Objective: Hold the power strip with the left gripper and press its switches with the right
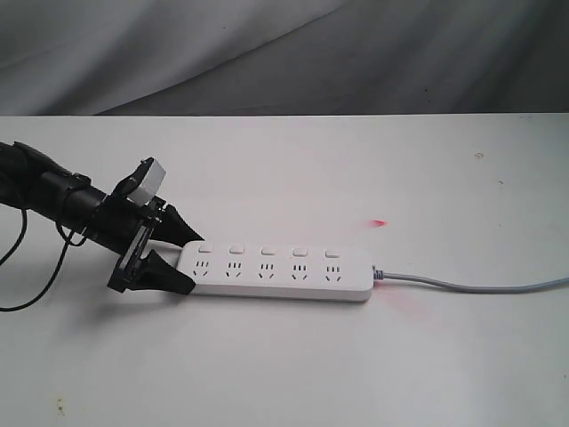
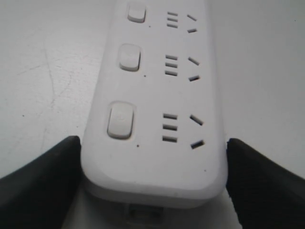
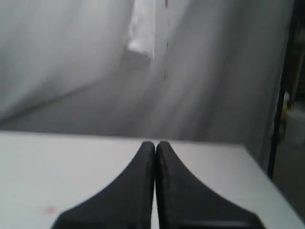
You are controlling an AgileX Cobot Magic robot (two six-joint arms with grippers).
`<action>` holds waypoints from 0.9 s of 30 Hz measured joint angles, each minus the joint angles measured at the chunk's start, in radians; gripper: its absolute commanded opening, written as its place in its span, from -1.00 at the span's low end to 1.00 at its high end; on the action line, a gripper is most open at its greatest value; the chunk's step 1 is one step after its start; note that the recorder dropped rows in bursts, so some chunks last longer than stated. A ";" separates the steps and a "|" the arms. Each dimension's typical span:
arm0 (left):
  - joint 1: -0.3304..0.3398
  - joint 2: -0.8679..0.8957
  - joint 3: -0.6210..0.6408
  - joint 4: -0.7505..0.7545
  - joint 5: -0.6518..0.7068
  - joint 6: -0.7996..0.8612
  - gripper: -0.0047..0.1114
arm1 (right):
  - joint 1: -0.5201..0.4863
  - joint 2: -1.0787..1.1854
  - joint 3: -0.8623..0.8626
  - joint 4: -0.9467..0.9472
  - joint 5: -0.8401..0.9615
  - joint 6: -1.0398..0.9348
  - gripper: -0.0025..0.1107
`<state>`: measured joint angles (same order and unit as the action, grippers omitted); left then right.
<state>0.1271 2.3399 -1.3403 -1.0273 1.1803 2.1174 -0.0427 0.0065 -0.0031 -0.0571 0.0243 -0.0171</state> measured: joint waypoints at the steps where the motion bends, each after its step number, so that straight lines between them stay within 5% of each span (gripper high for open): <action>1: 0.000 0.000 0.000 0.000 0.000 0.000 -0.14 | 0.000 0.000 0.000 0.000 -0.067 0.000 -0.96; 6: 0.000 0.000 0.000 0.000 0.000 0.000 -0.14 | 0.000 -0.002 0.000 0.027 -0.483 0.025 -0.96; 10: 0.000 0.000 0.000 0.000 0.000 0.000 -0.14 | 0.000 -0.002 0.000 0.222 -0.670 0.292 -0.96; 14: 0.000 0.000 0.000 0.000 0.000 0.000 -0.14 | 0.000 -0.004 0.000 0.434 -0.536 0.336 -0.96; 27: 0.000 0.000 0.000 0.000 0.000 0.000 -0.14 | 0.000 -0.001 -0.010 0.401 -0.061 0.131 -0.96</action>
<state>0.1271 2.3399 -1.3403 -1.0273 1.1803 2.1174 -0.0427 0.0055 -0.0132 0.3442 -0.0364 0.1136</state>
